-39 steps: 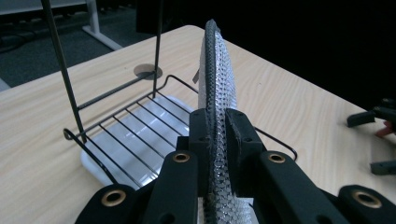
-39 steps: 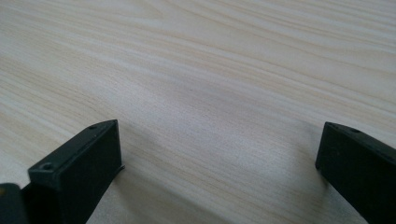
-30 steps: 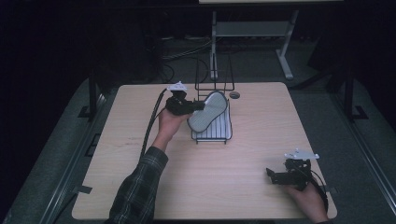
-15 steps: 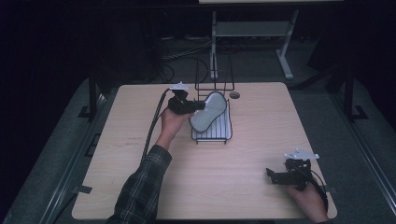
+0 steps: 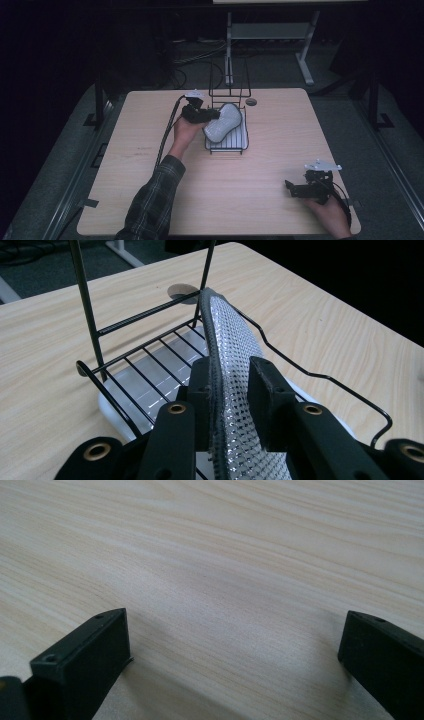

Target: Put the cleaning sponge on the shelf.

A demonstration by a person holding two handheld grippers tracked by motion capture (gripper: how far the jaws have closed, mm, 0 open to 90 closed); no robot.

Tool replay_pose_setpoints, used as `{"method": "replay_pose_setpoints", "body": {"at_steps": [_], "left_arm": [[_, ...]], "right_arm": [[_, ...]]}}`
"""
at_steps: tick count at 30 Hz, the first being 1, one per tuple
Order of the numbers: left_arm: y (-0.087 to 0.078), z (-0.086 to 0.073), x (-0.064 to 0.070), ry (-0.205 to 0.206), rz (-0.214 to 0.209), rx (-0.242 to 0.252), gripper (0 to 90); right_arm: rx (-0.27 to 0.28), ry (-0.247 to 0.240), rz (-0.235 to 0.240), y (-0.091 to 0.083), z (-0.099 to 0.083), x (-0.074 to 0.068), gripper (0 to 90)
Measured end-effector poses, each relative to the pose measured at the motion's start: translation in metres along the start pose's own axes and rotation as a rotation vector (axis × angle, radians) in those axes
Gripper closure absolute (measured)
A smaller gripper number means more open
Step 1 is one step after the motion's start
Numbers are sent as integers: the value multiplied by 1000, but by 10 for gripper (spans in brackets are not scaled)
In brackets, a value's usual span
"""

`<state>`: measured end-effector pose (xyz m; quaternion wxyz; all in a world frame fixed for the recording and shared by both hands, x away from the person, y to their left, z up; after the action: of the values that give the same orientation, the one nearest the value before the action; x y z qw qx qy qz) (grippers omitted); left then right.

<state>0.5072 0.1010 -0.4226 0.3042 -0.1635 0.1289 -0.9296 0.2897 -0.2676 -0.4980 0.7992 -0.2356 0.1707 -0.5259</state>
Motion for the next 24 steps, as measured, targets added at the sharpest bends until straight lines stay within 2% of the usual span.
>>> {"method": "replay_pose_setpoints", "body": {"at_steps": [7, 17, 22, 23, 24], "left_arm": [[2, 4, 2, 10, 5, -12, 639], [-2, 4, 0, 20, 38, -5, 446], [-14, 6, -2, 31, 37, -8, 451], [-16, 6, -2, 36, 38, -10, 511], [-19, 6, -2, 39, 40, -12, 532]], "right_arm": [[0, 0, 0, 0, 0, 0, 0], [0, 0, 0, 0, 0, 0, 0], [0, 0, 0, 0, 0, 0, 0], [0, 0, 0, 0, 0, 0, 0], [0, -1, 0, 0, 0, 0, 0]]}}
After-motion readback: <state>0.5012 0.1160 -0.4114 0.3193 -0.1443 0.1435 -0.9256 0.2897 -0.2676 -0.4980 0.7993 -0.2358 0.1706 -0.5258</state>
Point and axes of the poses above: each handheld gripper's, and its own axes: y roughly forward along the jaws, z roughly out of its top, x roughly to its right, the point moved 2 cm from there along y, roughly forward along the jaws, and after that the axes turned 12 degrees about x, right-handed, at the moved point
